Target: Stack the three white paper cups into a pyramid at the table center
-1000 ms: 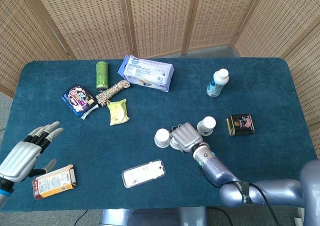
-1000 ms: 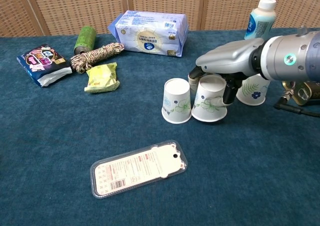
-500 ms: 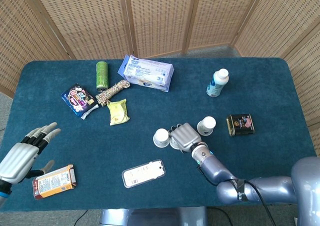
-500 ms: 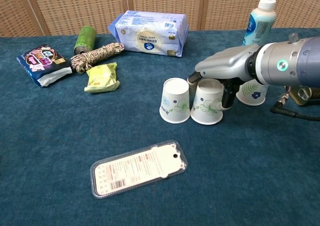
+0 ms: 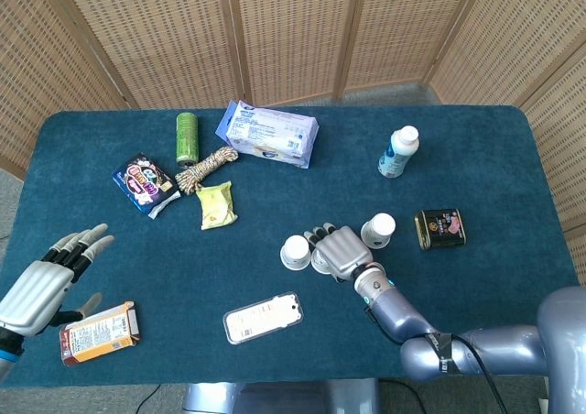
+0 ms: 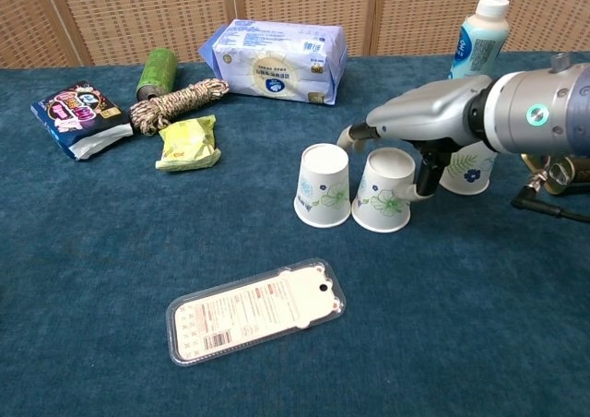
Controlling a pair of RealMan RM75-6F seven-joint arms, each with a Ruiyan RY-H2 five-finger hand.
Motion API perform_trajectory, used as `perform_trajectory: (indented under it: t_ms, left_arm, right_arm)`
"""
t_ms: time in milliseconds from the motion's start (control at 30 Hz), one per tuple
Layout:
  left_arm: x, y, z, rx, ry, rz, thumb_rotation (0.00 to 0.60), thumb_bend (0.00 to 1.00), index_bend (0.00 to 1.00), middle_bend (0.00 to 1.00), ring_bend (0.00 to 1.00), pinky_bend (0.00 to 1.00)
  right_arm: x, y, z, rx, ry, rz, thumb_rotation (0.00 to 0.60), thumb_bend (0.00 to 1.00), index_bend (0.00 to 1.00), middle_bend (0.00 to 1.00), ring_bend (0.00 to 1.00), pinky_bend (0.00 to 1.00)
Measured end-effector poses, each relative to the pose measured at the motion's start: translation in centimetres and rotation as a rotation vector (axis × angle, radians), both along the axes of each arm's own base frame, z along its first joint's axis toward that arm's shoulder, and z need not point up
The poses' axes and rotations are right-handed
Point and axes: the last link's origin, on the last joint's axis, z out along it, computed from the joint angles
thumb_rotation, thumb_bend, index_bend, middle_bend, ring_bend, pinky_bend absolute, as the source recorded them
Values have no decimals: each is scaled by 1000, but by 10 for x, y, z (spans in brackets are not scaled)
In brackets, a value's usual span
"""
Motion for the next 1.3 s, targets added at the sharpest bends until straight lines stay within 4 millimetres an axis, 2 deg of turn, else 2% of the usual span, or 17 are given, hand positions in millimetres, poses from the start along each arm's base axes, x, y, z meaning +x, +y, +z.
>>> perform_trajectory:
  t_ms: [367, 733, 833, 900, 967, 1300]
  left_arm:
    - [0, 0, -2, -10, -3, -2, 600, 431, 29, 0, 0, 93]
    - [2, 1, -4, -16, -2, -9, 600, 431, 28, 0, 0, 92]
    - [2, 1, -4, -15, -2, -10, 600, 430, 29, 0, 0, 91]
    - [3, 1, -5, -16, -2, -11, 600, 431, 29, 0, 0, 90]
    - [3, 1, -5, -18, -3, -12, 600, 430, 28, 0, 0, 89]
    - [0, 0, -5, -18, -1, -2, 600, 431, 28, 0, 0, 89]
  right_arm:
    - [0, 2, 15, -28, -58, -13, 600, 477, 34, 122, 95, 465]
    - [-10, 1, 37, -77, -86, -40, 600, 478, 31, 111, 74, 455]
    - [-13, -1, 46, -101, -94, -48, 600, 479, 16, 83, 33, 345]
    - [-14, -4, 51, -117, -102, -55, 600, 475, 2, 31, 2, 131]
    - [-16, -7, 55, -130, -108, -59, 600, 469, 0, 3, 0, 14]
    - [-27, -21, 57, -148, -89, -79, 600, 468, 0, 0, 0, 0]
